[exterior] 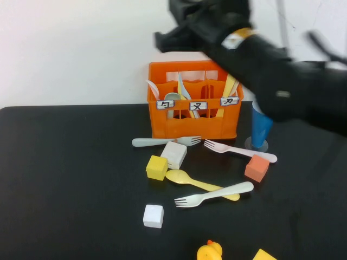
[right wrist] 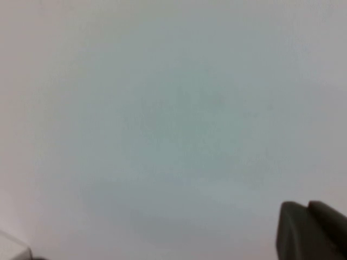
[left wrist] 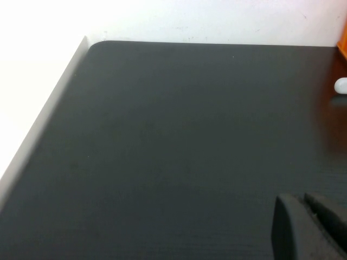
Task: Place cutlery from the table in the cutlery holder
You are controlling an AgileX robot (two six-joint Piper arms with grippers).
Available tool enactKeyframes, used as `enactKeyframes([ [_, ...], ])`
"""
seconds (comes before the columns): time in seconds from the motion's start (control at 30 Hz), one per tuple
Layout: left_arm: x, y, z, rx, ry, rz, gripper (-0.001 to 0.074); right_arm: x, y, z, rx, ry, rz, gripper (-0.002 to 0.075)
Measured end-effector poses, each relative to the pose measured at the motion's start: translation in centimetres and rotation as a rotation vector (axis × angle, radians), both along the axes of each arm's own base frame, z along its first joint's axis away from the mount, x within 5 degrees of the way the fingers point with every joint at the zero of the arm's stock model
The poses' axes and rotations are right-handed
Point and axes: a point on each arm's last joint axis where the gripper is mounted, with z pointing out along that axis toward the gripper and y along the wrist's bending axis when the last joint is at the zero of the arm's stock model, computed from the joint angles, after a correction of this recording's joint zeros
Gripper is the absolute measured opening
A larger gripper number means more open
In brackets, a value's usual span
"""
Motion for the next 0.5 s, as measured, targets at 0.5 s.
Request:
enactKeyframes([
  [0.5,0.0,0.0,0.0,0.000,0.000,0.000,-0.0001,-14.3,-10.3,2.1,-0.383,-0.074,0.145,-0.0001],
])
